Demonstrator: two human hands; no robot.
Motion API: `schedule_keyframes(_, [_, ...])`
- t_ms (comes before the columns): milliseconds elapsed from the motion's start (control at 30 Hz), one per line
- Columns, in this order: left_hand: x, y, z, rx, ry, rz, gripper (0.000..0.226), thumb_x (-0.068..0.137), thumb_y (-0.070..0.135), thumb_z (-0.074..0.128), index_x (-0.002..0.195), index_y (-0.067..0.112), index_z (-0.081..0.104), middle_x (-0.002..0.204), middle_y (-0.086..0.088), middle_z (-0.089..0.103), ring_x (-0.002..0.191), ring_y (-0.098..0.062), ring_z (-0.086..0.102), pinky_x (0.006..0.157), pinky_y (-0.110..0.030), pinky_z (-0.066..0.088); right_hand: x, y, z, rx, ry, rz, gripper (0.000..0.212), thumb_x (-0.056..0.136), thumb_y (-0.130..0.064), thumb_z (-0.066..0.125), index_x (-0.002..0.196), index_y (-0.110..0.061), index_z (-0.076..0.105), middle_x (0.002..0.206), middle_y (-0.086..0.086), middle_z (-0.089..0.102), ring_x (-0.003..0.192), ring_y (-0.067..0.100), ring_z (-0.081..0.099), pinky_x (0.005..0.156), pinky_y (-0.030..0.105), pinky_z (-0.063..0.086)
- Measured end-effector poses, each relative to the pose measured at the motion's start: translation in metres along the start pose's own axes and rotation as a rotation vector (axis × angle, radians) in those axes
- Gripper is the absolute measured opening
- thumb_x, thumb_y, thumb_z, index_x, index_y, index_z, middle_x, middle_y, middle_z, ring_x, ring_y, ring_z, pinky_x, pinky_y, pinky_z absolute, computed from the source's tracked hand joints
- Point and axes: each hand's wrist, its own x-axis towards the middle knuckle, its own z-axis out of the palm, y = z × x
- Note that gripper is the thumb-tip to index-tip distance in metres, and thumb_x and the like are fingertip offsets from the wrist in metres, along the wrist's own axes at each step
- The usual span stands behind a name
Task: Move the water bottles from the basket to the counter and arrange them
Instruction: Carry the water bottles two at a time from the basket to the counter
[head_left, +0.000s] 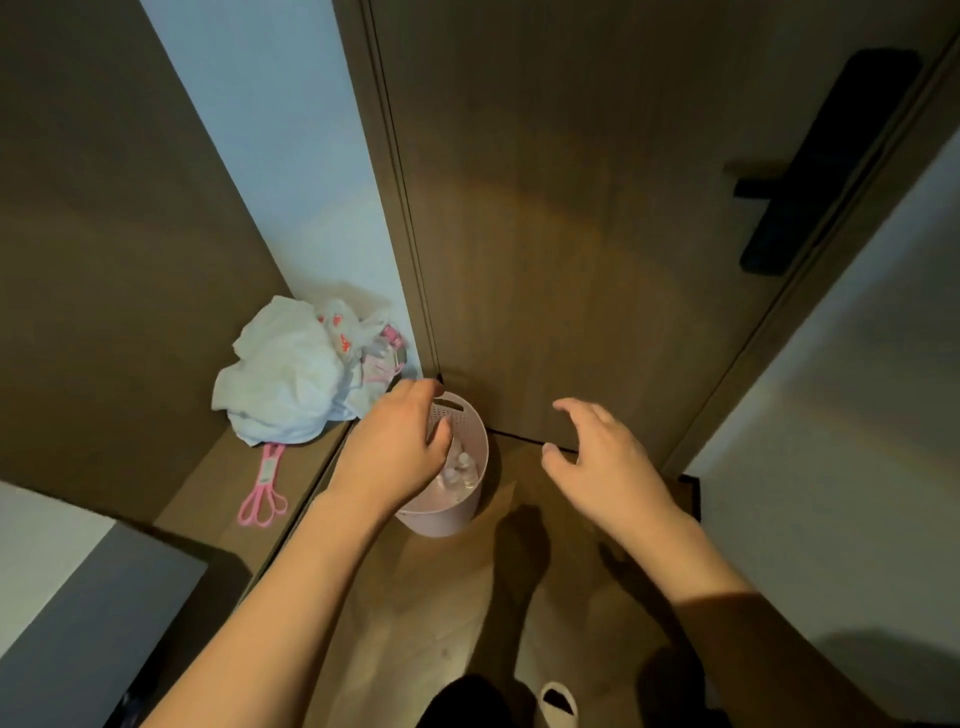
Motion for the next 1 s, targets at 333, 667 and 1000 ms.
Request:
schedule_keyframes(333, [0.142, -0.051, 0.044, -0.064, -0.018, -0.191, 0.031, 0.094, 0.032, 0.055, 0.123, 0.02, 0.057, 0.115, -0.003, 0.063, 0.1, -0.019, 0.061, 0.082, -0.035, 0.054, 0.194, 0.0, 0.001, -0.069, -0.168, -0.021, 0.055, 0.096, -0.033, 0.056, 0.147, -0.026, 0.038, 0.148, -0.003, 0.043, 0.131, 0.021, 0.046, 0.106, 0.04, 0.043])
schedule_keyframes(667, [0.272, -0.106, 0.068, -0.171, -0.056, -0.343, 0.024, 0.093, 0.027, 0.055, 0.114, 0.016, 0.058, 0.111, -0.006, 0.06, 0.099, -0.025, 0.06, 0.08, -0.039, 0.051, 0.351, -0.029, 0.007, -0.14, -0.287, -0.143, 0.05, 0.098, -0.032, 0.055, 0.146, -0.026, 0.04, 0.147, -0.005, 0.044, 0.13, 0.015, 0.046, 0.1, 0.027, 0.038])
schedule_keyframes(1000, [0.246, -0.143, 0.107, -0.161, -0.108, -0.735, 0.035, 0.092, 0.03, 0.055, 0.126, 0.02, 0.055, 0.124, -0.001, 0.062, 0.107, -0.022, 0.062, 0.085, -0.032, 0.049, 0.451, -0.036, 0.099, -0.262, -0.675, -0.444, 0.052, 0.094, -0.031, 0.058, 0.143, -0.023, 0.043, 0.143, 0.0, 0.047, 0.127, 0.018, 0.049, 0.1, 0.03, 0.043])
